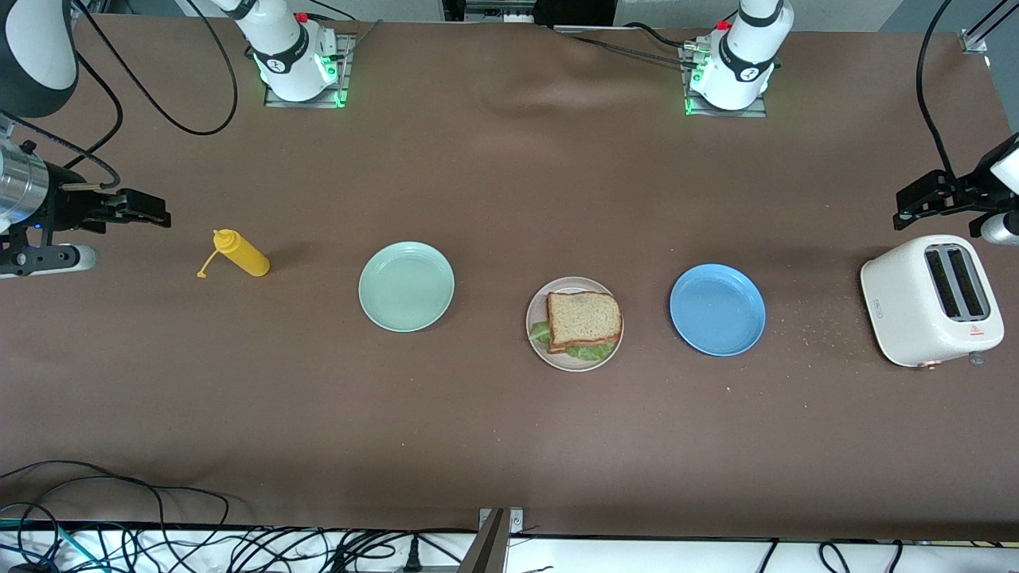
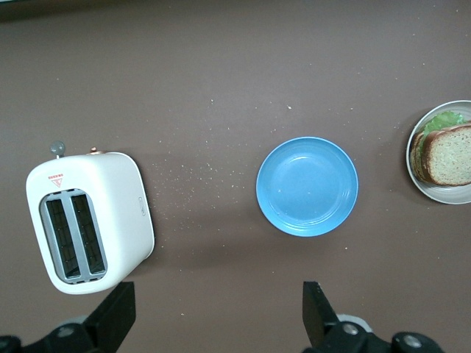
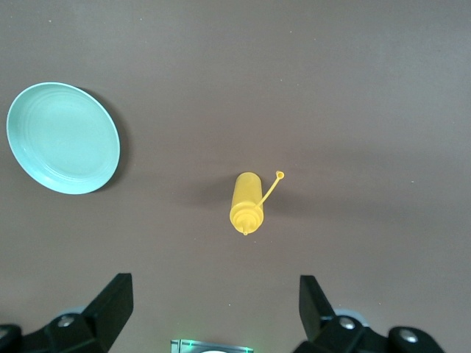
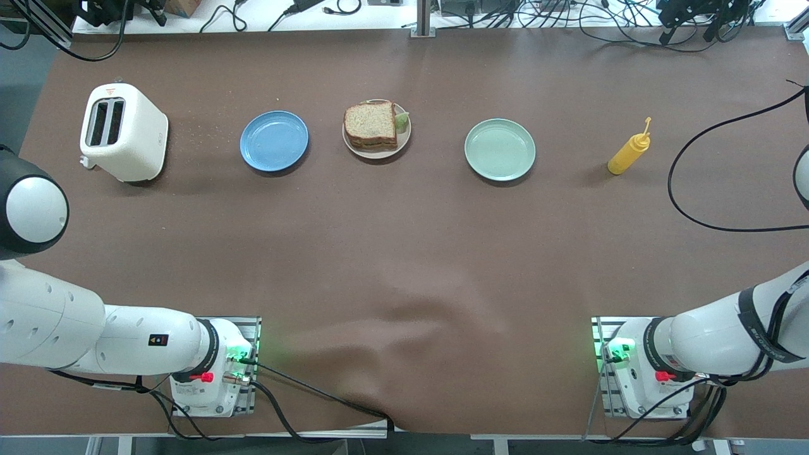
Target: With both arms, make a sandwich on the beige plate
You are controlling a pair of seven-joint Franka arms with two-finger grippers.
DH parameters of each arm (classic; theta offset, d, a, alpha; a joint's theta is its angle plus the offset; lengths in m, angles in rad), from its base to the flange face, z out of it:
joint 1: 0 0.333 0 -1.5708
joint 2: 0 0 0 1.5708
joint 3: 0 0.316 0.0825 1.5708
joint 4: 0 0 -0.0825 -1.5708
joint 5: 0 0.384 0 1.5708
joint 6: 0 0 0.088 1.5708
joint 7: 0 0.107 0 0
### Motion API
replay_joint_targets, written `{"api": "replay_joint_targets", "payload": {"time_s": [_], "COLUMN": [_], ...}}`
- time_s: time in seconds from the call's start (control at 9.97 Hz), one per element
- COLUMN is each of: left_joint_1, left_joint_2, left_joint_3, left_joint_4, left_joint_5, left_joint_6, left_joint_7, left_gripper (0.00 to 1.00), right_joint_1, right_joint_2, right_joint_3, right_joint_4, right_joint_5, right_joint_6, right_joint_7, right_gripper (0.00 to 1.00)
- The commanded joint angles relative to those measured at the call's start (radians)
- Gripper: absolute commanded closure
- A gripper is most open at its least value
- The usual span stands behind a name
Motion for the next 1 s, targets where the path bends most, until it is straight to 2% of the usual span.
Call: {"api": "replay_joint_targets", "payload": {"time_s": [0.0,0.9], "left_joint_1": [0.000,-0.006], "left_joint_2": [0.010,0.011], "left_joint_3": [-0.005,-0.005], "left_joint_4": [0.023,0.023], "left_joint_5": [0.018,0.018], "left_joint_6": [-0.019,-0.019], "left_joint_7": [0.014,0.012], "left_gripper": [0.00,0.00], "right_joint_1": [-0.010,-0.006], "right_joint_2": [-0.028,-0.023], "right_joint_3": [0.013,0.014], "right_joint_4": [-0.022,-0.022], "right_joint_5": [-0.011,-0.016], "right_joint_6": [0.003,0.009], "right_joint_7": [0.016,0.037], "right_gripper": [0.00,0.00]}}
